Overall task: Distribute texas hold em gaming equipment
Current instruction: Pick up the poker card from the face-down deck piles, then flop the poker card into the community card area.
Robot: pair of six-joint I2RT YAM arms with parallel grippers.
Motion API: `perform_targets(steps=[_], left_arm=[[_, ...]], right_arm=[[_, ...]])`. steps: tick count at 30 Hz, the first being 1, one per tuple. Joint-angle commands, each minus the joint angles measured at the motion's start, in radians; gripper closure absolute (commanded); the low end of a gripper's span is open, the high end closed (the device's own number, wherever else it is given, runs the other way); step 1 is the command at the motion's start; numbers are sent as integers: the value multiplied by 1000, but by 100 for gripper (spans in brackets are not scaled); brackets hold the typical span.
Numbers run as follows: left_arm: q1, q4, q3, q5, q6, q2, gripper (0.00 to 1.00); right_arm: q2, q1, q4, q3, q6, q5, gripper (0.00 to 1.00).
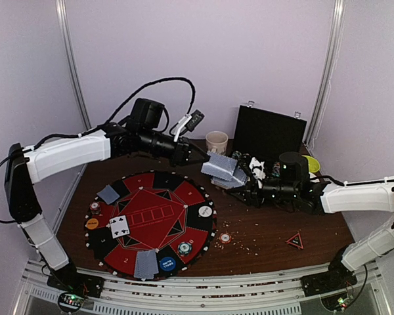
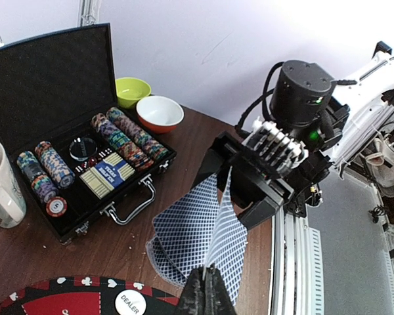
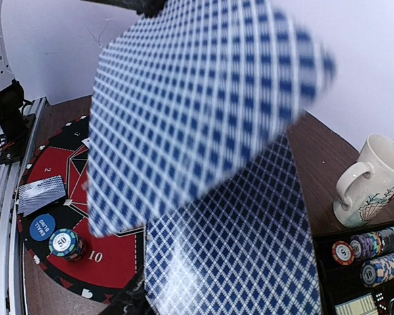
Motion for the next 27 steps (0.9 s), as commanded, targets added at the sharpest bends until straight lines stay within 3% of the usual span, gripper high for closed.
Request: perform_targets(steps=[1, 2, 7, 9, 12, 16, 23, 27], left_arm=[[49, -4, -4, -52, 29, -94, 100], [70, -58, -2, -135, 31, -127, 100], [88, -361, -6, -907, 173, -260, 100], [82, -487, -29, -1127, 198, -251, 100], [70, -652, -89, -1341, 173, -198, 100], [16, -710, -192, -1462, 130, -137, 100], [-59, -591, -344, -1542, 167, -20, 100], [-119, -536, -371, -1486, 180, 38, 100]], right_arm=[[-20, -5, 30, 4, 12, 11, 53], [-22, -5, 27, 5, 12, 13, 53], [-25, -6, 50, -11, 14, 3, 53], [-18, -5, 57, -7, 19, -3, 53], [-10, -7, 56, 1, 22, -12, 53], [-10, -7, 51, 5, 19, -15, 53], [-13, -7, 38, 13, 13, -15, 53], [-15, -7, 33, 15, 11, -12, 53]])
